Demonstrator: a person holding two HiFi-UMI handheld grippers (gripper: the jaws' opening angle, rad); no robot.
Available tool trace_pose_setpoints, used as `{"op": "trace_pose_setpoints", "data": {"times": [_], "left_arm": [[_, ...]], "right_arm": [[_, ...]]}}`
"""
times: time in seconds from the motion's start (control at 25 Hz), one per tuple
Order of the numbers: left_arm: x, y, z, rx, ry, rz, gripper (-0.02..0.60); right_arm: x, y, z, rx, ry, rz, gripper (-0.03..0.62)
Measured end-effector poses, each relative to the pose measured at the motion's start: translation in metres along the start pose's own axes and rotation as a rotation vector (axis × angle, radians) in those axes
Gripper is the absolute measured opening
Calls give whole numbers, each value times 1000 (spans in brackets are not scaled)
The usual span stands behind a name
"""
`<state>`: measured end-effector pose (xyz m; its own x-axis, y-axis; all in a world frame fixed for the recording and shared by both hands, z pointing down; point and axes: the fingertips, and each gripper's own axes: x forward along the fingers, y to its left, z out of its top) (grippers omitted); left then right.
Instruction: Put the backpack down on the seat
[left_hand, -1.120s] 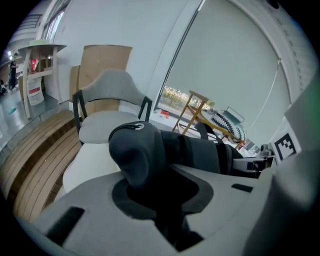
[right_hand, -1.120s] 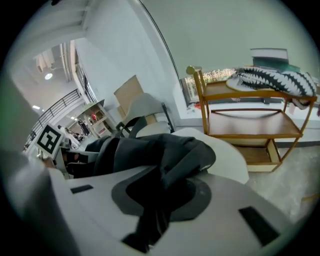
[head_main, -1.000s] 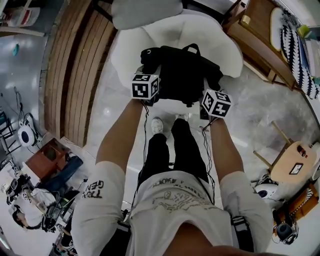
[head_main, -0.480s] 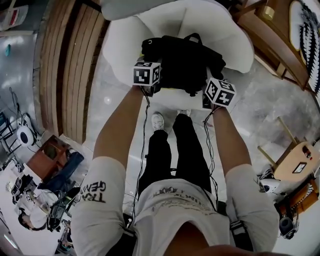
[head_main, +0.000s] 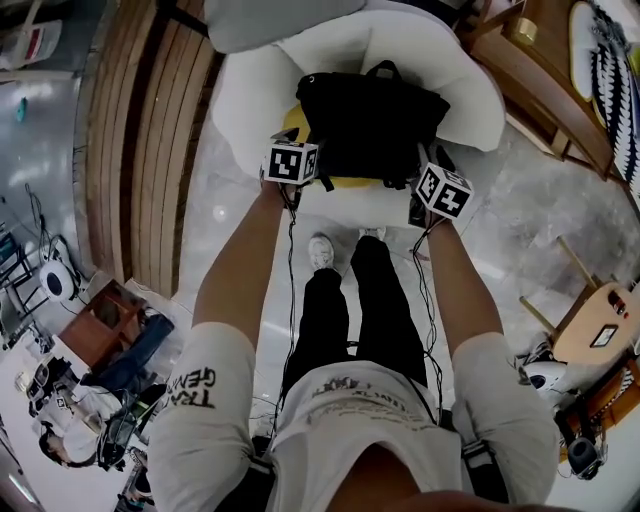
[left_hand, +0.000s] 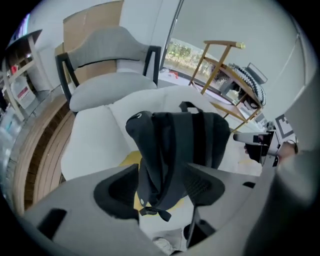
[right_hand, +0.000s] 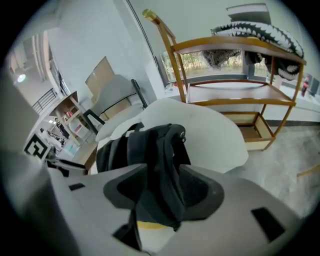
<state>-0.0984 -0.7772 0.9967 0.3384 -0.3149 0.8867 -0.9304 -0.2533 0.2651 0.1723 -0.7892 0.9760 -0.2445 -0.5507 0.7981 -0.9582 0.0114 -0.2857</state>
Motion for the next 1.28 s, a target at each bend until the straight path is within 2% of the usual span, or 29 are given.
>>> {"op": "trace_pose_setpoints", "data": {"times": [0.04,0.08,0.12,0.16,0.24,0.4,0.48,0.6,0.72,0.88,1.0,1.28], "left_arm": [[-8,-2,4,-7,-32,-8,277],[-19,-4,12,1,-72,0,261],[-33,-4,20,21,-115,20,174],[-47,-6,29,43,-156,42,71],[-70,-16,39,64,-218,49,30],[-111,-41,55,60,-308,28,21],[-135,-53,63,61,-352,39,21],[-176,-73,73,20,-433,29,21],[-231,-90,101,19,-573,29,21],[-310,-117,130,74,-718,60,20],[-370,-133,140,116,-780,75,20],[-490,-177,152,154,-879,67,20]], "right_arm": [[-7,5,3,-17,-15,-4,202],[-14,11,8,-43,-32,-10,171],[-22,18,14,-76,-52,-16,94],[-30,26,20,-112,-74,-21,51],[-47,41,31,-185,-109,-14,33],[-82,74,52,-300,-161,24,28],[-104,89,62,-332,-193,41,27],[-139,108,73,-356,-237,55,26],[-175,127,101,-341,-318,73,26],[-234,156,134,-264,-419,128,26],[-285,185,157,-224,-501,186,26],[-424,252,216,-274,-722,293,26]]}}
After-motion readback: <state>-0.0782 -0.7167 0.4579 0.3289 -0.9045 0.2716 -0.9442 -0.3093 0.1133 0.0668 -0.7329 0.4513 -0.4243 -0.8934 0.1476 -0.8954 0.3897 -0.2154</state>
